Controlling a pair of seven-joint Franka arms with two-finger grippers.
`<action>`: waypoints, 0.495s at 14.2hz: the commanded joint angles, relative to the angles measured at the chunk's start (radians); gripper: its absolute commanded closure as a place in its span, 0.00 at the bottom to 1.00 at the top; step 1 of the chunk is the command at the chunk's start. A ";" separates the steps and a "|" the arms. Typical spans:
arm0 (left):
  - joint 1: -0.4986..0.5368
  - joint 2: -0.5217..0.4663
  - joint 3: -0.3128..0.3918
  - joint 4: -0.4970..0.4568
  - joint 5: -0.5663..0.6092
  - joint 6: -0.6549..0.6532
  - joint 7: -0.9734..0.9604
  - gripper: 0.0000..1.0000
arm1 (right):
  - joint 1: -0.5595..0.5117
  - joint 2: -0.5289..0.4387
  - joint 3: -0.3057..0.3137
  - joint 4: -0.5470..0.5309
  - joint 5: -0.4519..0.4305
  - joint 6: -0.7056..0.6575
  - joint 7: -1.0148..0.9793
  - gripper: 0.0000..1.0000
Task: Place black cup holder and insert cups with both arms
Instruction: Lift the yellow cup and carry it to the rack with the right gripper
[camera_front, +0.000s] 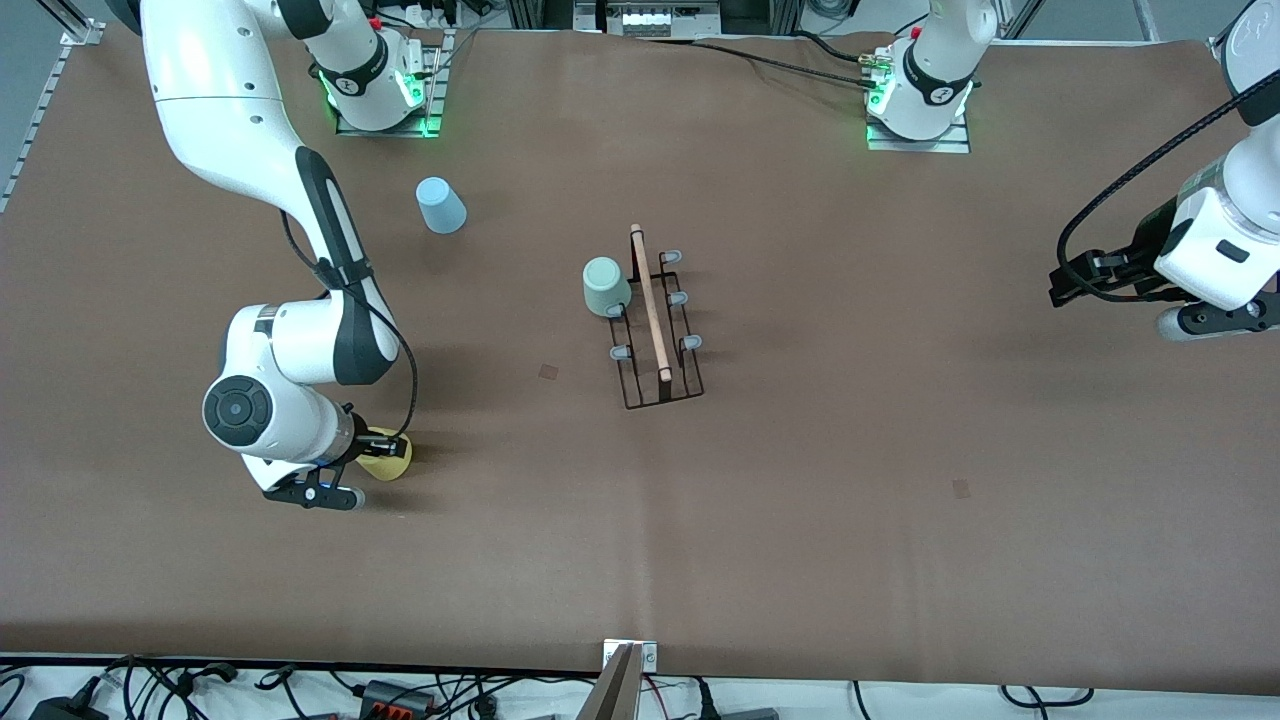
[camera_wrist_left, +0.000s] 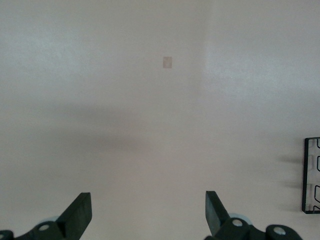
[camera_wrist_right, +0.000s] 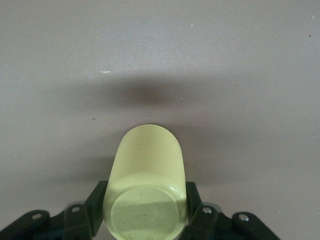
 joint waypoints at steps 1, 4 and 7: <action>0.005 -0.023 0.002 -0.016 -0.020 -0.003 0.000 0.00 | 0.019 -0.072 0.009 0.012 0.016 -0.048 -0.014 0.73; 0.007 -0.023 0.002 -0.016 -0.020 -0.003 0.000 0.00 | 0.117 -0.164 0.007 0.012 0.009 -0.125 -0.011 0.73; 0.007 -0.023 0.002 -0.016 -0.020 -0.003 0.000 0.00 | 0.226 -0.244 0.006 0.013 0.012 -0.171 0.006 0.73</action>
